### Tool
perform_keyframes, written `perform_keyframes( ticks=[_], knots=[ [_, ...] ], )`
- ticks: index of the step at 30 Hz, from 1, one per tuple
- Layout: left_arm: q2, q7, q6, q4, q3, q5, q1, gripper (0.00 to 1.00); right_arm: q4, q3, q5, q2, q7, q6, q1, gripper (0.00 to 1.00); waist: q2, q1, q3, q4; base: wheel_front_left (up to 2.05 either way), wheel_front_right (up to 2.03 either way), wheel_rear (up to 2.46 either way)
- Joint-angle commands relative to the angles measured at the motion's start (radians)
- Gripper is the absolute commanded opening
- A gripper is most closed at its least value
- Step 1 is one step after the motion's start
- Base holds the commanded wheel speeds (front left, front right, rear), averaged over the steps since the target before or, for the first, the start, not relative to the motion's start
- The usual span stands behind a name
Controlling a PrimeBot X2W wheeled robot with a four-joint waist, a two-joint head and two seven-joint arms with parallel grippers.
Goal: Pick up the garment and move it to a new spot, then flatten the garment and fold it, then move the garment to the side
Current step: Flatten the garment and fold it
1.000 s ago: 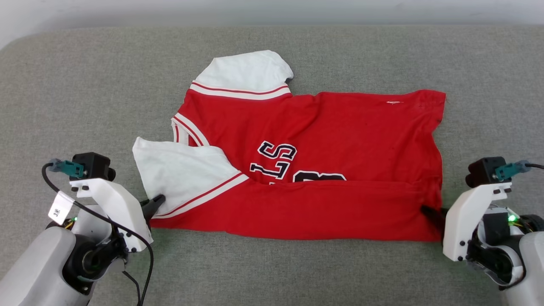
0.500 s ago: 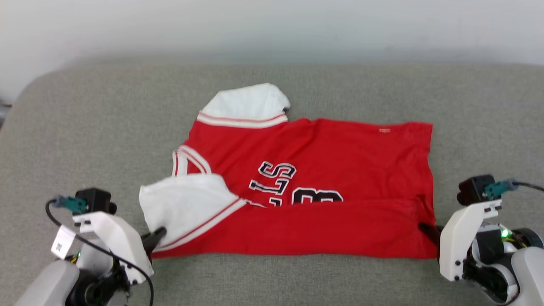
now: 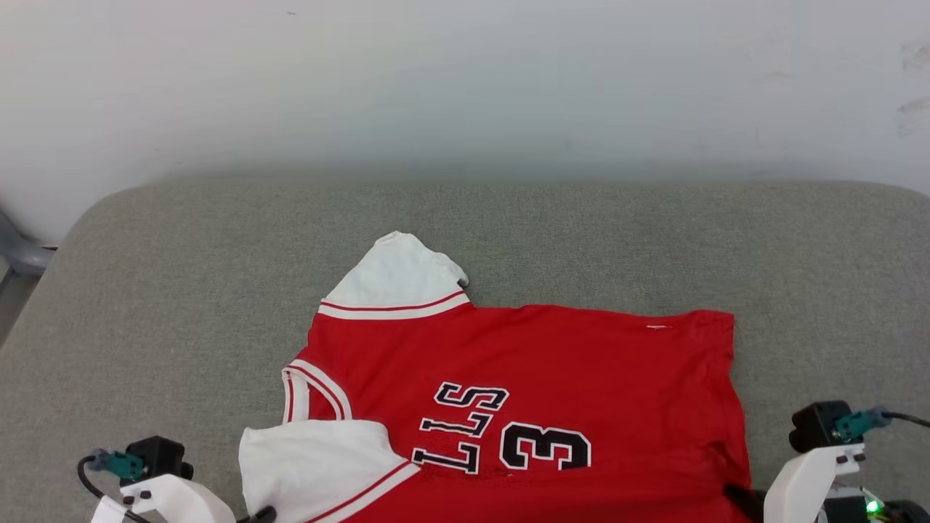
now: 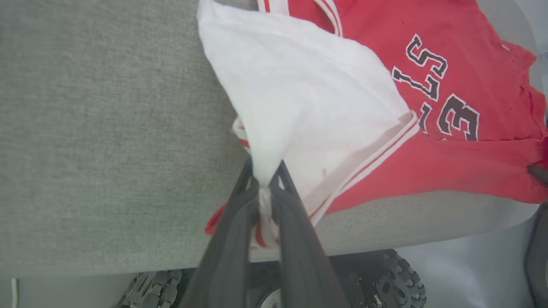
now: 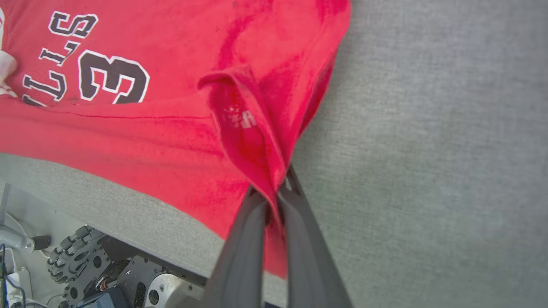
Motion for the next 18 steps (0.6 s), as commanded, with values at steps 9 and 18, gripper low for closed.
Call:
perform_keyframes(
  ticks=[9, 18],
  knots=[
    [-0.068, -0.043, -0.036, 0.097, -0.028, 0.011, -0.024, 1.0, 0.03, -0.015, -0.025, 0.052, -0.09, -0.001, 0.068, 1.0, 0.0, 0.0001, 0.026, -0.004, 0.0, 0.0, 0.0],
    [-0.084, -0.219, -0.048, 0.143, -0.016, 0.128, -0.087, 1.0, -0.011, -0.069, -0.133, 0.095, -0.402, -0.001, 0.059, 1.0, 0.0, 0.0001, 0.018, -0.01, 0.0, 0.0, 0.0]
  ],
)
